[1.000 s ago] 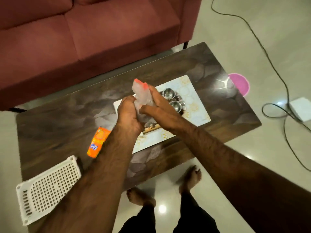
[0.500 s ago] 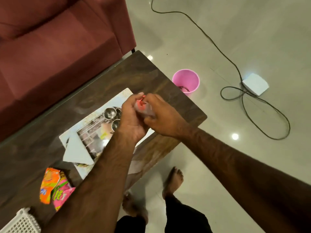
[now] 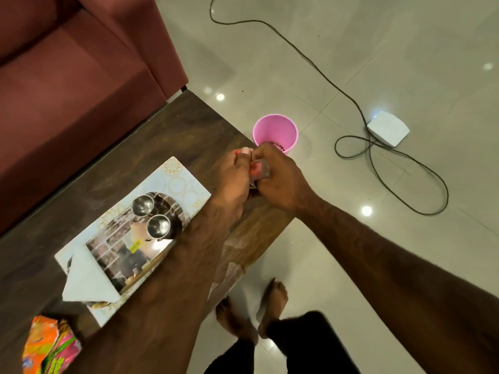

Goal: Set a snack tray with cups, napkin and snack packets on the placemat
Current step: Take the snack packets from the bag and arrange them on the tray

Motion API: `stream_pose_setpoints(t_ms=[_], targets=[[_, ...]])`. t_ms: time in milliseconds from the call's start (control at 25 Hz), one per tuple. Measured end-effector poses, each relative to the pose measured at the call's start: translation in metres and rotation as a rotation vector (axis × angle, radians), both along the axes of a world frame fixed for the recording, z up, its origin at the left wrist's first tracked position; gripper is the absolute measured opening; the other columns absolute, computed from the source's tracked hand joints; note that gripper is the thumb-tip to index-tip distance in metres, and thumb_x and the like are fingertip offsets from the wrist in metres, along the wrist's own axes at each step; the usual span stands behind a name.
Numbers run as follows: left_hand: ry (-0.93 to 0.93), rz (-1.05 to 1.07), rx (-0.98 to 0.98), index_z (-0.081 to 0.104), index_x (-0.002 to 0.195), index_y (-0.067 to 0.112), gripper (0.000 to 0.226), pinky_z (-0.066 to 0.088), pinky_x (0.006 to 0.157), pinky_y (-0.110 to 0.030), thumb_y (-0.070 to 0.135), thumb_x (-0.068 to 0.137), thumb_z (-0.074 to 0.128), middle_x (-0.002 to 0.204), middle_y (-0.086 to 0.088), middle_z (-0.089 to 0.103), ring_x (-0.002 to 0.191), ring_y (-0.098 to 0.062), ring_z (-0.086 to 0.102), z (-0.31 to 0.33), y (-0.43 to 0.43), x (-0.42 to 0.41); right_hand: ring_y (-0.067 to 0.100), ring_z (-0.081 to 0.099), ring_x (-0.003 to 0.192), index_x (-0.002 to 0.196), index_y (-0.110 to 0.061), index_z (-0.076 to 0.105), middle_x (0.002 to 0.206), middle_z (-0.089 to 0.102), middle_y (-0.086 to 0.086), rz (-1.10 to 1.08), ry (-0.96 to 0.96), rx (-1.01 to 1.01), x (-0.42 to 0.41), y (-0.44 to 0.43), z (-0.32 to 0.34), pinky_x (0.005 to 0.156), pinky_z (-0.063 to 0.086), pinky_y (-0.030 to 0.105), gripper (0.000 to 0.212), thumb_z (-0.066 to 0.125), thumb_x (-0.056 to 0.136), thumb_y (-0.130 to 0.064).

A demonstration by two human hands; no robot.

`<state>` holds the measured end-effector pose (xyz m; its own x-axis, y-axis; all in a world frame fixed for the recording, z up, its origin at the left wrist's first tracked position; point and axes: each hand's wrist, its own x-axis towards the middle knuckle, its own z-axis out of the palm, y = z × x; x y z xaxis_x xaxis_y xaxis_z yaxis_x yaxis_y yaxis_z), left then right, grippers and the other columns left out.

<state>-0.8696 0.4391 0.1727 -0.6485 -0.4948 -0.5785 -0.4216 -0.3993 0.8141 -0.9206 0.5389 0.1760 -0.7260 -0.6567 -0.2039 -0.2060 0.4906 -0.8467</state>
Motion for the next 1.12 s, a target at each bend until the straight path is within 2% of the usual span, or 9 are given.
stream_pose_setpoints(t_ms=[120,280,400,480,600,720,920,1040,1120], targets=[[-0.030,-0.047,-0.101,0.062,0.125,0.016,0.030,0.063,0.084,-0.046,0.027,0.107,0.041,0.120,-0.011,0.069,0.108,-0.027,0.069,-0.019,0.003,-0.026,0.027,0.062,0.127,0.152,-0.021,0.038,0.144,0.054,0.008,-0.125,-0.149,-0.062,-0.018,0.002,-0.019,0.095,0.063,0.051,0.072,0.073,0.092,-0.003],[-0.034,-0.046,-0.129,0.057,0.134,0.012,0.032,0.063,0.086,-0.036,0.017,0.106,0.042,0.124,-0.013,0.066,0.105,-0.022,0.068,-0.052,0.012,-0.078,0.026,0.060,0.130,0.145,-0.018,0.056,0.145,0.058,0.006,-0.204,-0.057,-0.029,-0.066,0.003,-0.054,0.108,0.056,0.047,0.048,0.069,0.098,-0.018],[-0.054,-0.005,-0.122,0.048,0.141,0.012,0.036,0.061,0.067,-0.018,0.015,0.105,0.048,0.130,-0.012,0.062,0.104,-0.018,0.066,-0.086,0.018,-0.138,0.025,0.064,0.125,0.142,-0.022,0.061,0.140,0.063,0.002,-0.225,-0.071,0.031,-0.127,0.009,-0.090,0.104,0.058,0.046,0.044,0.068,0.099,-0.024],[-0.093,-0.004,-0.091,0.047,0.142,0.014,0.040,0.063,0.066,-0.022,0.018,0.103,0.053,0.137,-0.012,0.059,0.113,-0.023,0.065,-0.109,0.022,-0.175,0.026,0.067,0.120,0.138,-0.021,0.064,0.132,0.067,0.002,-0.220,-0.077,0.034,-0.165,0.015,-0.113,0.097,0.061,0.046,0.042,0.070,0.097,-0.021],[-0.120,0.007,-0.019,0.052,0.139,0.018,0.037,0.063,0.086,-0.038,0.023,0.102,0.055,0.137,-0.009,0.060,0.117,-0.025,0.065,-0.147,0.021,-0.233,0.028,0.065,0.121,0.139,-0.024,0.064,0.133,0.066,0.004,-0.154,-0.004,0.113,-0.227,0.015,-0.153,0.098,0.058,0.039,0.043,0.069,0.097,-0.019],[-0.146,0.035,0.024,0.053,0.139,0.021,0.042,0.060,0.095,-0.045,0.020,0.098,0.060,0.131,-0.005,0.061,0.114,-0.024,0.065,-0.184,0.005,-0.281,0.033,0.062,0.123,0.146,-0.030,0.056,0.136,0.060,0.009,-0.103,0.033,0.240,-0.278,0.004,-0.198,0.097,0.057,0.048,0.056,0.070,0.093,-0.019],[-0.231,0.061,0.049,0.043,0.148,0.030,0.056,0.064,0.074,-0.036,0.017,0.096,0.060,0.129,-0.003,0.054,0.099,-0.017,0.062,-0.233,-0.025,-0.323,0.036,0.064,0.121,0.154,-0.029,0.046,0.140,0.053,0.012,-0.039,0.065,0.346,-0.329,-0.024,-0.262,0.097,0.058,0.045,0.067,0.071,0.092,-0.022],[-0.294,0.053,-0.005,0.041,0.150,0.028,0.054,0.059,0.088,-0.040,0.021,0.099,0.056,0.146,-0.007,0.050,0.112,-0.024,0.057,-0.262,-0.044,-0.340,0.040,0.063,0.122,0.157,-0.027,0.043,0.142,0.050,0.016,-0.021,0.083,0.376,-0.356,-0.045,-0.295,0.098,0.057,0.046,0.070,0.068,0.091,-0.023],[-0.323,0.023,-0.046,0.039,0.152,0.027,0.052,0.056,0.088,-0.037,0.021,0.102,0.051,0.150,-0.007,0.049,0.110,-0.022,0.055,-0.280,-0.053,-0.349,0.043,0.058,0.130,0.164,-0.026,0.031,0.152,0.043,0.019,0.053,0.032,0.423,-0.370,-0.057,-0.320,0.105,0.054,0.050,0.084,0.070,0.090,-0.019]])
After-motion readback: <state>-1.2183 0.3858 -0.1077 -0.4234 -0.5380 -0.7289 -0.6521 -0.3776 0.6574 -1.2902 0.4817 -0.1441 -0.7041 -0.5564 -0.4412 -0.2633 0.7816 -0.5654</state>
